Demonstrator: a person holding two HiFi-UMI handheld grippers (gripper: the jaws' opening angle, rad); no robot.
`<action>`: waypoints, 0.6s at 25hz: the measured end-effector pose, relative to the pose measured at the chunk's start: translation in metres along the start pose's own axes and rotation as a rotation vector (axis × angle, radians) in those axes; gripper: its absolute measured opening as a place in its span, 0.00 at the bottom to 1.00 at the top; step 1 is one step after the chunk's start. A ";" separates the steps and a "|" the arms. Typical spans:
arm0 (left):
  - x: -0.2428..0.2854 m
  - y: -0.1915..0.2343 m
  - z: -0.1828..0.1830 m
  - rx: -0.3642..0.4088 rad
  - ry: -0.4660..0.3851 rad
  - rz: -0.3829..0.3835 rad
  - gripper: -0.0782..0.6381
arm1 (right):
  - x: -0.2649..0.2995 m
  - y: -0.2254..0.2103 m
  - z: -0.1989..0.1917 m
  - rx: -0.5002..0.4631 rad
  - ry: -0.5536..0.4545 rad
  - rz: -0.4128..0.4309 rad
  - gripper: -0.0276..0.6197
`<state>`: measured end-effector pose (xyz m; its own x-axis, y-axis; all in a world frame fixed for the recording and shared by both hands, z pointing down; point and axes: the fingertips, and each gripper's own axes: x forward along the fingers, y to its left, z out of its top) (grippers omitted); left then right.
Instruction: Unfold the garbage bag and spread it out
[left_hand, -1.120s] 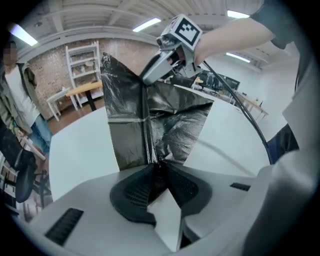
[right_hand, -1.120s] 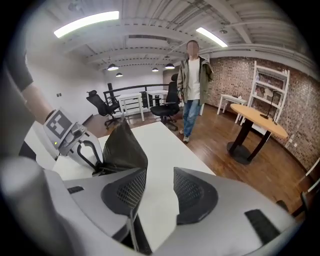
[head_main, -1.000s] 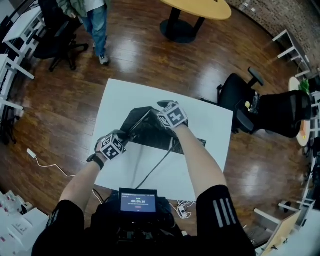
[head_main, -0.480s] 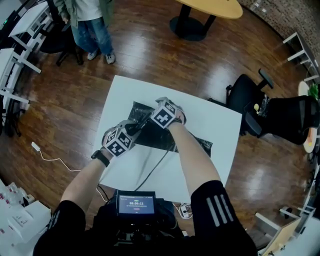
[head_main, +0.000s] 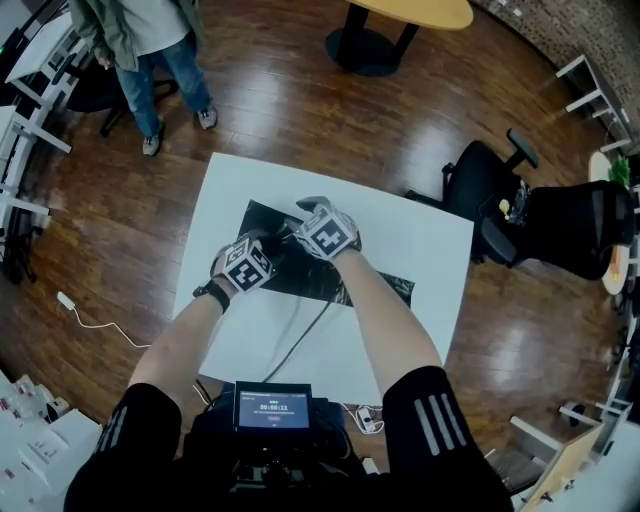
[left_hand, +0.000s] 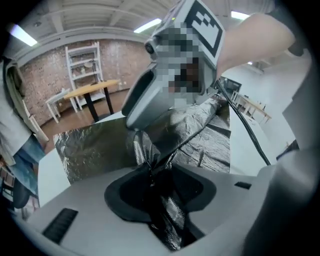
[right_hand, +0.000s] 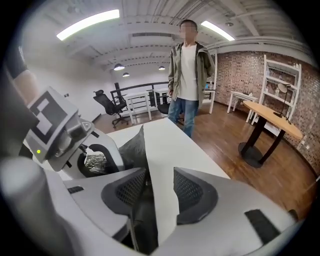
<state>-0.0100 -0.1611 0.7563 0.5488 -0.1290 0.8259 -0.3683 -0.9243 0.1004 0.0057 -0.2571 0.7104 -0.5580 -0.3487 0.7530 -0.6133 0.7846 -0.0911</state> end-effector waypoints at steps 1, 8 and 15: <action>0.000 0.001 0.000 -0.014 -0.002 -0.002 0.34 | -0.004 0.001 0.000 0.005 -0.011 0.014 0.35; 0.000 0.003 -0.002 -0.027 0.007 0.003 0.34 | -0.053 -0.001 -0.007 0.065 -0.084 0.073 0.35; -0.024 0.003 0.013 -0.008 -0.053 0.044 0.34 | -0.083 0.015 -0.062 0.044 0.033 0.037 0.35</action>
<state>-0.0147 -0.1652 0.7299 0.5706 -0.1883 0.7994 -0.3986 -0.9145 0.0690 0.0780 -0.1848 0.6870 -0.5627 -0.3025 0.7693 -0.6168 0.7733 -0.1471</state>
